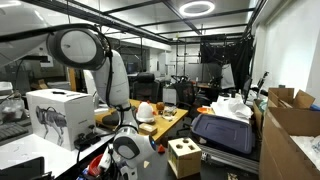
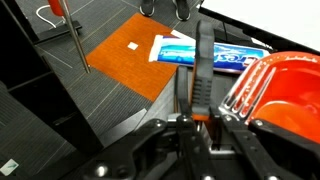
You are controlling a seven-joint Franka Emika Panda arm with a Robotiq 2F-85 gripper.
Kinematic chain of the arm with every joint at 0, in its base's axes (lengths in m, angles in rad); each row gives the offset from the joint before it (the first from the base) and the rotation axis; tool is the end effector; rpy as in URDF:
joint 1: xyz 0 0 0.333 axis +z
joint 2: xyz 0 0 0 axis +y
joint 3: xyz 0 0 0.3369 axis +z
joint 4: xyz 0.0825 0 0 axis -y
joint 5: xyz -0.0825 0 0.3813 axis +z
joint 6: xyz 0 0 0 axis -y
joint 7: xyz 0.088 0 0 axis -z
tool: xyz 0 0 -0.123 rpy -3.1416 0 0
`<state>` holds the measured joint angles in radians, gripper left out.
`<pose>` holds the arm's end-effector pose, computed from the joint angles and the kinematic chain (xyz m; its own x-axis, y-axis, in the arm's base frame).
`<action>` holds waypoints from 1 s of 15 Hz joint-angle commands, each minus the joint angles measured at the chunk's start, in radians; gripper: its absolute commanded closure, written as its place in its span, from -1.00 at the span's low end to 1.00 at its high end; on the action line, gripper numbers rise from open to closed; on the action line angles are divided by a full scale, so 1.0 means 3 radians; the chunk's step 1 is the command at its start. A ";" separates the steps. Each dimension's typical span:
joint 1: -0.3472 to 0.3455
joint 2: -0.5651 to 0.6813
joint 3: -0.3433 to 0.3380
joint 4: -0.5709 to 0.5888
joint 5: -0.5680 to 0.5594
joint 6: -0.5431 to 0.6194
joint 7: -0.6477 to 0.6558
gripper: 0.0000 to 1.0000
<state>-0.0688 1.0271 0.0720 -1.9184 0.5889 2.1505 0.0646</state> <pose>0.4710 0.0402 -0.0652 0.5641 -0.3292 -0.7572 -0.6080 -0.7861 -0.1112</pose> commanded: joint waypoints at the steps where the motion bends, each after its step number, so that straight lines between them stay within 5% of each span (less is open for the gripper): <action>1: 0.0029 -0.0187 -0.0015 -0.0071 -0.0108 -0.0108 0.0121 0.91; 15: 0.0035 -0.0524 -0.0030 -0.0217 -0.0244 0.0013 0.0091 0.91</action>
<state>-0.0652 0.9376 0.0650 -1.9309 0.5381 2.1514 0.0668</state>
